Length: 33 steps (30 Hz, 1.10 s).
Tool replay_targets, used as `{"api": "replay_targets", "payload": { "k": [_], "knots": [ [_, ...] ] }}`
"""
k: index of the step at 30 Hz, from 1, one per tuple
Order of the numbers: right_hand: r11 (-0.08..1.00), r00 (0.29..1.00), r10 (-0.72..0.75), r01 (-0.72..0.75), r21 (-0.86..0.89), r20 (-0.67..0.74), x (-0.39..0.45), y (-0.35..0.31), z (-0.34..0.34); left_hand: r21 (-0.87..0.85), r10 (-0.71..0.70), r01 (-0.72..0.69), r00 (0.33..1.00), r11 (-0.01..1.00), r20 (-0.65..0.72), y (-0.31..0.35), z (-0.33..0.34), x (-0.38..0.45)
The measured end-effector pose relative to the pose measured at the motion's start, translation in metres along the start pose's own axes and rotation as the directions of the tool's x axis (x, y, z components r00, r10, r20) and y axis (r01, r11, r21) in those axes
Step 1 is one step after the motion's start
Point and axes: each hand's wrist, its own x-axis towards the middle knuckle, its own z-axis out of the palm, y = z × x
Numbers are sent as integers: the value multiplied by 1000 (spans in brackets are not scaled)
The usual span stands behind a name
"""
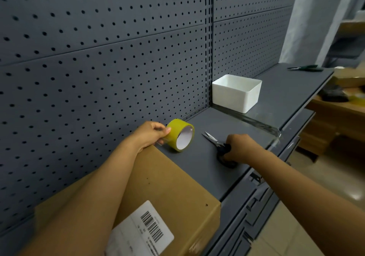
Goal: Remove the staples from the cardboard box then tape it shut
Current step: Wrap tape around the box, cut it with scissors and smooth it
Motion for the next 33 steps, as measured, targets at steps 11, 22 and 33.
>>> {"api": "replay_targets", "payload": {
  "k": [11, 22, 33],
  "knots": [
    [556, 912, -397, 153, 817, 99, -39, -6, 3, -124, -46, 47, 999, 991, 13, 4, -2, -3],
    [529, 763, -552, 10, 849, 335, -43, -29, 8, -137, -120, 119, 993, 983, 6, 6, -2, -2],
    [460, 743, -602, 25, 887, 292, -31, -59, 11, -162, -110, 103, 993, 981, -34, 3, -2, 0]
  ]
}}
